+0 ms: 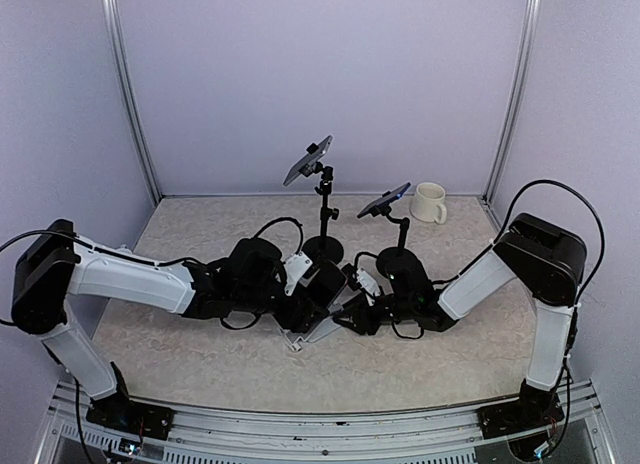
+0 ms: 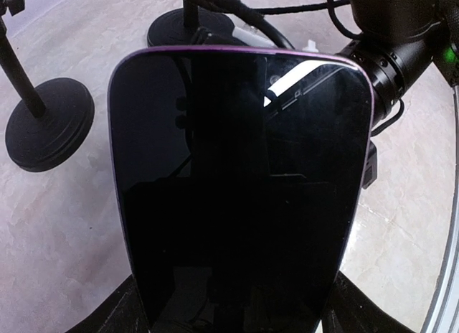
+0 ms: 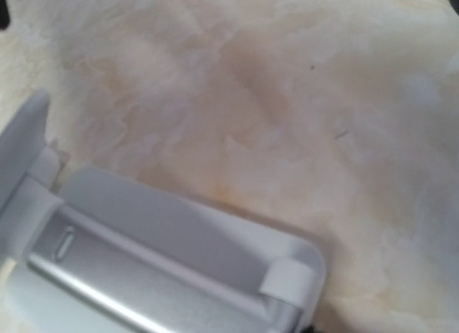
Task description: Remove the phone from the phone stand
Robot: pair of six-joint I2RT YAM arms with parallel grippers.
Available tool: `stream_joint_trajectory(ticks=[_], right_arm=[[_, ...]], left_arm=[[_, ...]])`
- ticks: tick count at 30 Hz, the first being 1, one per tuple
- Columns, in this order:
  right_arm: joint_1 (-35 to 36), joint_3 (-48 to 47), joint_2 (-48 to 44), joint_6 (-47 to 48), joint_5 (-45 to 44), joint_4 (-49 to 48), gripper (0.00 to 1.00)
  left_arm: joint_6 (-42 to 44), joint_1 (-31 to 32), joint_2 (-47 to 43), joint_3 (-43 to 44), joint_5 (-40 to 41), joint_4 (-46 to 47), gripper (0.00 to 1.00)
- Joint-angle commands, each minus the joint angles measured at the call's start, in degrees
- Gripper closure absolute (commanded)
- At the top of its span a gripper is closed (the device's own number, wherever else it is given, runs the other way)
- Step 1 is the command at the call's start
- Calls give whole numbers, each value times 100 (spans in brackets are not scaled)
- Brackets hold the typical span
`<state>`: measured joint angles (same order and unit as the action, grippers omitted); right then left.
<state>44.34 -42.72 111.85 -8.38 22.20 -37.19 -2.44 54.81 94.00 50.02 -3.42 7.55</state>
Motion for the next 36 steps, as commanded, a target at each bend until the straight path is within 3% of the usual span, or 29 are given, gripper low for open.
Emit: stream_joint_trajectory(ticks=[1,8,16,28,36], right_arm=[[-22,-114,-169,59,-18,321,53],[-29,-94,-374,107,-62,422,35],[-32,233,-497,13,74,118,21],[-55,801,-975,-18,251,-297,18],[-48,926,-1150,-65,346,-364,18]], left_arm=[[-257,-260,-400,301,-61,-61,44],[-774,-1027,-947,-8,-358,-518,45],[-1241,-2143,-1345,-280,77,-1806,48],[-1349,-3589,-1011,-556,351,-2915,49],[-1265,-3811,-602,-555,284,-2877,49]])
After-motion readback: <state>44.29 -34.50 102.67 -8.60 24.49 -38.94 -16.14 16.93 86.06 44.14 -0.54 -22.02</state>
